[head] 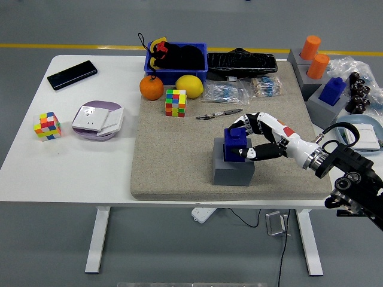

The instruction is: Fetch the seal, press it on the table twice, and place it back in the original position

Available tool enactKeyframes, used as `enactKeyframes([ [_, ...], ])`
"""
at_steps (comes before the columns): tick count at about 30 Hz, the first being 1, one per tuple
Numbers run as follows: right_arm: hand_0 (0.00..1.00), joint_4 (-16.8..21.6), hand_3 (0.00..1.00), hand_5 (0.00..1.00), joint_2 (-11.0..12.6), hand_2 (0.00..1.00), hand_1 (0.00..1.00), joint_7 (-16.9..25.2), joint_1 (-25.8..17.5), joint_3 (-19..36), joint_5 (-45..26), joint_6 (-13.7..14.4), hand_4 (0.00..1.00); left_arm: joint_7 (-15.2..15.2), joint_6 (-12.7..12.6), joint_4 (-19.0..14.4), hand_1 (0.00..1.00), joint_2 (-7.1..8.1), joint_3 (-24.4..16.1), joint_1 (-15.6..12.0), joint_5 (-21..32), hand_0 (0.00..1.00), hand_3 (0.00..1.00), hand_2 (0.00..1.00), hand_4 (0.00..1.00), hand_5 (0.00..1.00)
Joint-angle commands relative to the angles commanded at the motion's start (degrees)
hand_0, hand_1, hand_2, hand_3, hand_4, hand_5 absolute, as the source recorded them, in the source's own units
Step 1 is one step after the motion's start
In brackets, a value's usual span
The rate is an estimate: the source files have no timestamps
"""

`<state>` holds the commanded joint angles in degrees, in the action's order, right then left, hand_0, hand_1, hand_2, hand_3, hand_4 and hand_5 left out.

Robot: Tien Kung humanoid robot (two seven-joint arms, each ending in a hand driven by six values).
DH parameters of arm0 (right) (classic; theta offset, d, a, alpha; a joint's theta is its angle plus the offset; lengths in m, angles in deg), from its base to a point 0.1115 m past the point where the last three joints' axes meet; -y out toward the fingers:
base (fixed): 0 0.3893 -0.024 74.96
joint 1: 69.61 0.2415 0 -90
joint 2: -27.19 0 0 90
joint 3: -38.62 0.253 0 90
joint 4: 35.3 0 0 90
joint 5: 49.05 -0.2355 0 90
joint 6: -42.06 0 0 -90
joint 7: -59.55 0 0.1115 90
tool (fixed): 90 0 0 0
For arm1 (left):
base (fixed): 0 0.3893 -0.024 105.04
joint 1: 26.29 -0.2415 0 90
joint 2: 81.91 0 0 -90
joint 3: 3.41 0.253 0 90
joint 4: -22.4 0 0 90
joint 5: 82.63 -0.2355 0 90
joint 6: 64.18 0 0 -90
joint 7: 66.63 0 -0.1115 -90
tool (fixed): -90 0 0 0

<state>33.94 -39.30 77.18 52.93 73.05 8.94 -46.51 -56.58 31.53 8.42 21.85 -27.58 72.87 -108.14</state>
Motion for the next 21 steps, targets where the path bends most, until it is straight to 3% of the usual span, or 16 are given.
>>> enactKeyframes([
  [21,0.606,-0.48,0.548,0.002,-0.36,0.485,0.489,-0.4,-0.49,0.12,0.09,0.22,0.762,-0.01,0.04,0.03,0.697,-0.15,-0.06,-0.05,-0.06,0.749,0.753,0.686,0.692,0.295],
])
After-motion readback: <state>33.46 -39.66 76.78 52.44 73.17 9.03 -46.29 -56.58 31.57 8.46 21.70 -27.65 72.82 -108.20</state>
